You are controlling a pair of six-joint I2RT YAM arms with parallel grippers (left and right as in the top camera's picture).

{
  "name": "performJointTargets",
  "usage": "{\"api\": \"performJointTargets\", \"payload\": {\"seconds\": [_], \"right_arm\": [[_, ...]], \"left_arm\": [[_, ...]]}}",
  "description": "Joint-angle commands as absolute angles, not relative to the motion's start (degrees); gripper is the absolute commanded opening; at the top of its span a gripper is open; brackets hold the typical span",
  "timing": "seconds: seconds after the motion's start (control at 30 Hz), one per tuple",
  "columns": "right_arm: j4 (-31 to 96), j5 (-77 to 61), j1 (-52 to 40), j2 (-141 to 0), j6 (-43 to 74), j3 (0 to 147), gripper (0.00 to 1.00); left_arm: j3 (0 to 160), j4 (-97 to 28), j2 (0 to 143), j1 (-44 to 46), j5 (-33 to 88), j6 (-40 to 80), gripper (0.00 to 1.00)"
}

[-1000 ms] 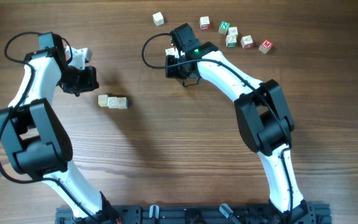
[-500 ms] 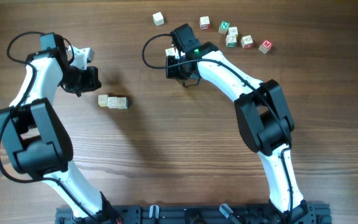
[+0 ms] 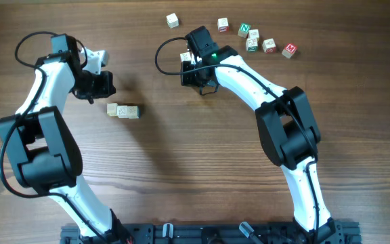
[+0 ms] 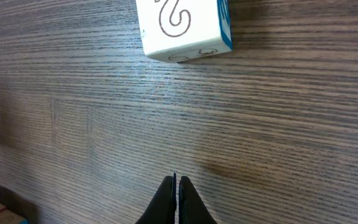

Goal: Form a horizontal line

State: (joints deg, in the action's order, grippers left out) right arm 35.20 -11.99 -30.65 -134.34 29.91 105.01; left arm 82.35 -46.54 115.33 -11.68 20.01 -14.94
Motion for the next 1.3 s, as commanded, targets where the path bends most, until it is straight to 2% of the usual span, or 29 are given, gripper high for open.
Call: {"api": "performJointTargets", "payload": {"seconds": [0.0,0.87,1.1,1.27], "right_arm": [[35.3,-13.0,-30.8,-132.8,30.2,104.5,0.04],[35.7,-13.0,-30.8,-132.8,30.2,104.5,0.04],[35.7,-13.0,-30.8,-132.8,30.2,104.5,0.04],[35.7,-13.3,-30.8,-132.8,30.2,104.5,0.04]], "left_arm": [[81.7,-46.1,117.6,-11.6,20.9,-14.6,0.04],[81.7,-53.3,117.9,-11.6,18.1,-14.6,0.04],[82.0,-48.6,117.9,-11.8,16.3,-13.4,0.04],[88.2,-49.6,117.9,-13.0,15.1,-10.0,0.04]]}}
